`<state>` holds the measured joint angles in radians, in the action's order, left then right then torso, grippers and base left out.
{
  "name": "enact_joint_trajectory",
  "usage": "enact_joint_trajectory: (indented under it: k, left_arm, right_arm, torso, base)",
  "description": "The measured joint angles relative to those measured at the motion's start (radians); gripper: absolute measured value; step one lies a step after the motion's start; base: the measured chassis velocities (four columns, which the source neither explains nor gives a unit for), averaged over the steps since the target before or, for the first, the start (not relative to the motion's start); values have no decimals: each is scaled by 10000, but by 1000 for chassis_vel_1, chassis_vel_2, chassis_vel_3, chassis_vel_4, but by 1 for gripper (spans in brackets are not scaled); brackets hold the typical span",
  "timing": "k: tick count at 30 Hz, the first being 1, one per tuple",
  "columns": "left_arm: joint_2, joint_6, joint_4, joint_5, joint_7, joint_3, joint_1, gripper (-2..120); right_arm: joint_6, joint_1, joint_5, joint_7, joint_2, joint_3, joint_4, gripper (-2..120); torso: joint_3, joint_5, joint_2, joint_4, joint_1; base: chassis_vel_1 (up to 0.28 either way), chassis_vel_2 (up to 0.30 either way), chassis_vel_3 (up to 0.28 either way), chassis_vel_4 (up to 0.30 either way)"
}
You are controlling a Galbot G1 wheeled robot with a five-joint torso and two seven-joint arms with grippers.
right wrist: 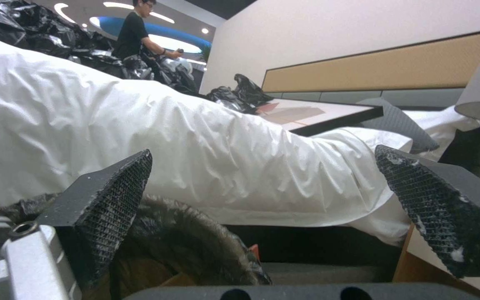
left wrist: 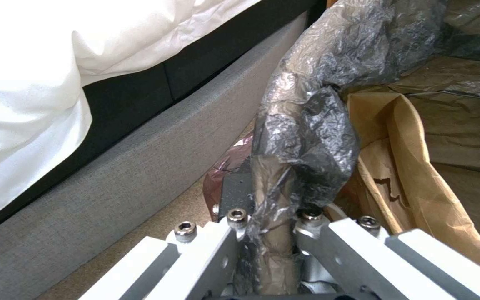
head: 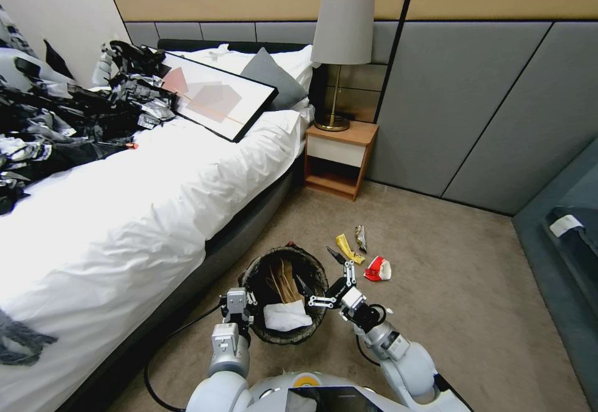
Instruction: Pick up the trash bin, then pick up the garbage from the floor and place it into the trash bin.
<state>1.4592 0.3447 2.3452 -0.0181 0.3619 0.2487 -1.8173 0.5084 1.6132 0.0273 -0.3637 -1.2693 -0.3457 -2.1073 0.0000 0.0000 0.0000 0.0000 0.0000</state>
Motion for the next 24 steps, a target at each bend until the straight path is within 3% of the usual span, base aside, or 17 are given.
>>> enact_joint_trajectory:
  k: [9,16,24]
  left_arm:
    - [-4,0,13,-3,-1,-5,-20,0]
    - [6,0,-38,-3,-1,59,-15,0]
    - [6,-28,-83,76,-2,308,-24,0]
  right_arm:
    - [54,-219,-96,140,-127,64,631,100]
    - [263,59,-45,262,-207,-234,155,100]
    - [690,1431,-187,1788,-821,-1010,-682,100]
  torso:
    - [0,0,0,0,0]
    - [0,0,0,0,0]
    - [0,-1,0,-2,0]
  base:
    - [0,0,0,0]
    - [0,0,0,0]
    - [0,0,0,0]
